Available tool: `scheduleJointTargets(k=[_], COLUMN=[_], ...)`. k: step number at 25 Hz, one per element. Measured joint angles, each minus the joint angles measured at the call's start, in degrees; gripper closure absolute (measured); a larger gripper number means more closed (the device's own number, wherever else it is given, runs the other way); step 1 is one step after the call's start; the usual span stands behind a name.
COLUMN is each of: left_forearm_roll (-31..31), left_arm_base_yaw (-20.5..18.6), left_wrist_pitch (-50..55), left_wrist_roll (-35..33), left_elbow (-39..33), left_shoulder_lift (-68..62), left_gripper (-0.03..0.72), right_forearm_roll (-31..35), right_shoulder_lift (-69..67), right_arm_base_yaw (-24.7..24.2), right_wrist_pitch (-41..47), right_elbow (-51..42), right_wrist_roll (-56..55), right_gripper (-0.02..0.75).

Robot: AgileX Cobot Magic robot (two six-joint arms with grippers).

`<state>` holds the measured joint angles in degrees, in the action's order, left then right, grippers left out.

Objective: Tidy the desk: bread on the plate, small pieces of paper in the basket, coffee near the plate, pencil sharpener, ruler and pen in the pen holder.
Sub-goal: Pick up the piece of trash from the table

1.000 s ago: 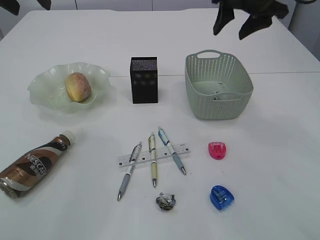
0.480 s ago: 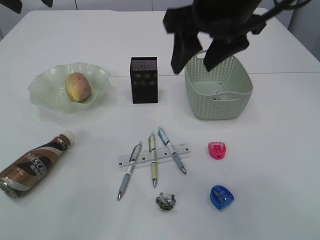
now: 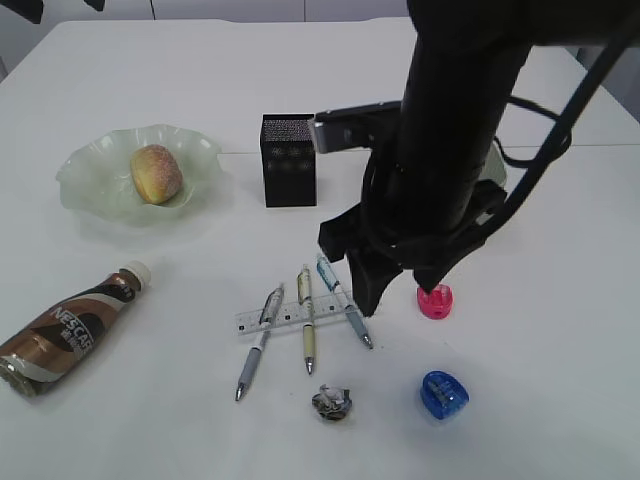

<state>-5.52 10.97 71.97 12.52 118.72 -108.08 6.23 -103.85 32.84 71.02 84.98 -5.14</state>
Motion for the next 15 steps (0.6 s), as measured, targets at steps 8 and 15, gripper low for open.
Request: scheduleJointTargets(k=[8, 15], left_forearm_roll=[-0.2, -0.2], left_arm_base_yaw=[0.0, 0.0], left_wrist_pitch=[0.0, 0.0], left_wrist_roll=[-0.1, -0.1], left_elbow=[0.0, 0.0], left_shoulder_lift=[0.3, 0.3], left_gripper=[0.192, 0.192], right_forearm_roll=[3.2, 3.6], right_shoulder_lift=[-6.5, -12.5], right_arm_base_yaw=[2.3, 4.1], right_wrist_pitch=[-0.8, -2.1], right_elbow=[-0.6, -0.6], right_wrist_roll=[0.6, 1.4], right_gripper=[0.262, 0.263])
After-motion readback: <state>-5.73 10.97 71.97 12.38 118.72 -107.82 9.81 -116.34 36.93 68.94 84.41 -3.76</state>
